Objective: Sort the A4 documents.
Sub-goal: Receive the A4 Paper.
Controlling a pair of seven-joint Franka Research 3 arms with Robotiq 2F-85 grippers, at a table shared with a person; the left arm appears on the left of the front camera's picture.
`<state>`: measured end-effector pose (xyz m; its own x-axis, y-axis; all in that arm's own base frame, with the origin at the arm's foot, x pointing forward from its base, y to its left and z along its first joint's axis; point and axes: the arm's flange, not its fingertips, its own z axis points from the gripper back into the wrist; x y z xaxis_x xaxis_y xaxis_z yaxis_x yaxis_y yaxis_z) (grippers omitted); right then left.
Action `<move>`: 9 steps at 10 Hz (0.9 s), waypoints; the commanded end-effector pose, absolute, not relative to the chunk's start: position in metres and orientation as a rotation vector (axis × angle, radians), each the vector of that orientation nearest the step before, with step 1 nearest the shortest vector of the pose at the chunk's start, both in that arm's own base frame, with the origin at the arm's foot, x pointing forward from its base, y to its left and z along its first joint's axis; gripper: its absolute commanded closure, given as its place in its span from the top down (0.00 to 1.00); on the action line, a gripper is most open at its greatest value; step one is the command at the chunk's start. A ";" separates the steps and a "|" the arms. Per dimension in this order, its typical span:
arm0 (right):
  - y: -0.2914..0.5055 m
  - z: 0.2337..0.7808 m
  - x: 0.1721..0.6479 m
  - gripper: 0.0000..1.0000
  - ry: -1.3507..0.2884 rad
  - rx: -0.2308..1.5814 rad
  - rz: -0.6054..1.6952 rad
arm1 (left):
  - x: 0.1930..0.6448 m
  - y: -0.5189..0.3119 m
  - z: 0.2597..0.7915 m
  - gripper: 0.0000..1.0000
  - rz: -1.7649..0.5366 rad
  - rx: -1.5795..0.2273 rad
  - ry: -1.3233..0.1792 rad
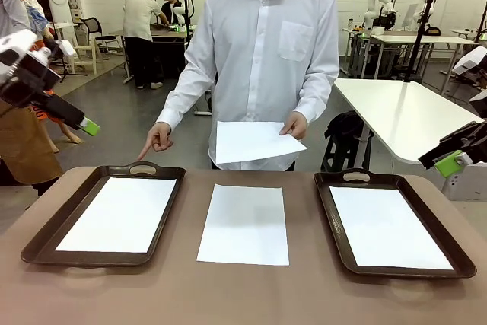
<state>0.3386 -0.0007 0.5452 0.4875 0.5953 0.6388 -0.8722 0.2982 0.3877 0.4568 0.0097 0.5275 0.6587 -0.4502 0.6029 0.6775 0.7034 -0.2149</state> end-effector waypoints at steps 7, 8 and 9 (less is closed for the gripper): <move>0.000 0.545 0.339 1.00 -0.417 0.789 1.016 | 0.576 -0.068 0.433 1.00 -0.335 -1.094 -0.264; 0.000 0.545 0.339 1.00 -0.417 0.789 1.016 | 0.590 -0.069 0.415 1.00 -0.277 -1.184 -0.222; 0.000 0.545 0.339 1.00 -0.417 0.789 1.016 | 0.599 -0.071 0.402 1.00 -0.218 -1.257 -0.236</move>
<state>0.3386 -0.0006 0.5452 0.4875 0.5955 0.6385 -0.8722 0.2983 0.3876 0.5789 -0.0718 0.3958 0.9361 -0.1080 0.3348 0.3513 0.3398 -0.8724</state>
